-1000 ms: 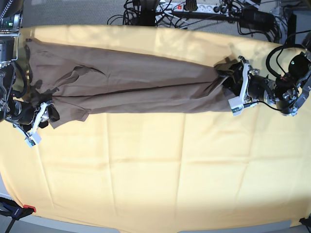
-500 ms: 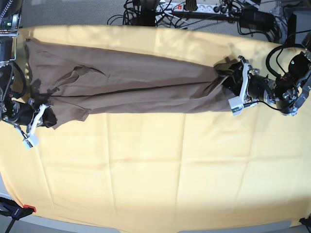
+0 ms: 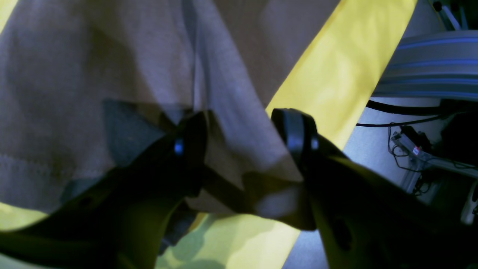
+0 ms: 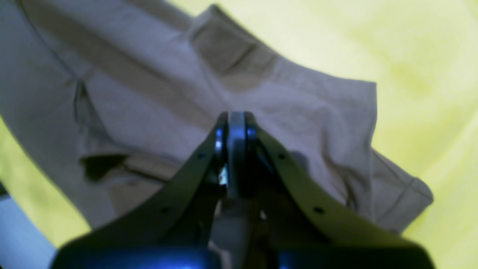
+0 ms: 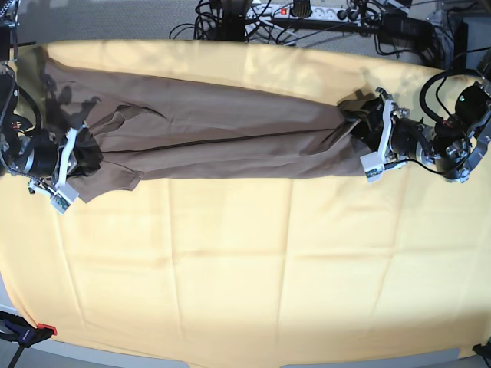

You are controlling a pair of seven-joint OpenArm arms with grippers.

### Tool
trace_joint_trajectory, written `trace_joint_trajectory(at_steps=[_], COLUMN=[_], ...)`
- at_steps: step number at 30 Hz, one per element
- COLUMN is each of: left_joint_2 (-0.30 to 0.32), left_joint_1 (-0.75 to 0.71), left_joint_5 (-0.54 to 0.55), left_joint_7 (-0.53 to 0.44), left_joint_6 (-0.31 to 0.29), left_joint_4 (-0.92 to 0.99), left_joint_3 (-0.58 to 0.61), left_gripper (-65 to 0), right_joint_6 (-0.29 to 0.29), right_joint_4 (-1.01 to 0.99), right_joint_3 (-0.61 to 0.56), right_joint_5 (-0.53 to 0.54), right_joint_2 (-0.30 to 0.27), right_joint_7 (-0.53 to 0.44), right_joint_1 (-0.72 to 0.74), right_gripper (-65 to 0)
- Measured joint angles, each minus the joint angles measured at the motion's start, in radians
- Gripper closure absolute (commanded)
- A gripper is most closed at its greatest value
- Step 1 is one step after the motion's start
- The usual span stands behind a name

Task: Fold the T-shirt properly
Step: 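Press the folded hem down along the collar with both grippers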

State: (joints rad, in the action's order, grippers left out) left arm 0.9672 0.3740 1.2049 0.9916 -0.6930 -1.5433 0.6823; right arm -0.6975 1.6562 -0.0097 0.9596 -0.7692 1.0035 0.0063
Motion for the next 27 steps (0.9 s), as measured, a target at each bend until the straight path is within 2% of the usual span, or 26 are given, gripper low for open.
trace_joint_trajectory(at_steps=[5, 6, 9, 10, 12, 15, 20, 24, 27], left_joint_2=[0.000, 0.000, 0.000, 0.000, 0.000, 0.000, 0.000, 0.000, 0.000], left_joint_1=[0.000, 0.000, 0.000, 0.000, 0.000, 0.000, 0.000, 0.000, 0.000], left_joint_5=[0.000, 0.000, 0.000, 0.000, 0.000, 0.000, 0.002, 0.003, 0.004], left_joint_7=[0.002, 0.002, 0.000, 0.000, 0.001, 0.002, 0.001, 0.003, 0.001], left_joint_6=[0.000, 0.000, 0.000, 0.000, 0.000, 0.000, 0.000, 0.000, 0.000], left_joint_4=[0.000, 0.000, 0.000, 0.000, 0.000, 0.000, 0.000, 0.000, 0.000], left_joint_3=[0.000, 0.000, 0.000, 0.000, 0.000, 0.000, 0.000, 0.000, 0.000], left_gripper=[-30.1, -30.1, -30.1, -30.1, -30.1, -30.1, -30.1, -30.1, -30.1], right_joint_6=[0.000, 0.001, -0.001, 0.000, 0.058, 0.097, 0.090, 0.038, 0.022], right_joint_4=[0.026, 0.026, 0.026, 0.026, 0.024, -0.013, -0.185, -0.330, -0.432], right_joint_3=[0.000, 0.000, 0.000, 0.000, 0.000, 0.000, 0.000, 0.002, 0.001], right_joint_5=[-0.042, -0.051, -0.148, -0.190, -0.266, -0.316, -0.312, -0.251, -0.233], right_joint_2=[-0.045, -0.045, -0.032, -0.028, -0.017, 0.020, 0.081, 0.113, 0.133], right_joint_7=[0.002, -0.013, -0.117, -0.145, -0.200, -0.212, -0.210, -0.213, -0.210], right_joint_1=[-0.042, -0.039, -0.027, -0.023, -0.022, 0.002, 0.079, 0.167, 0.219], right_gripper=[0.0, -4.0, -28.9, -33.5, -34.5, -34.5, -34.5, -34.5, -34.4])
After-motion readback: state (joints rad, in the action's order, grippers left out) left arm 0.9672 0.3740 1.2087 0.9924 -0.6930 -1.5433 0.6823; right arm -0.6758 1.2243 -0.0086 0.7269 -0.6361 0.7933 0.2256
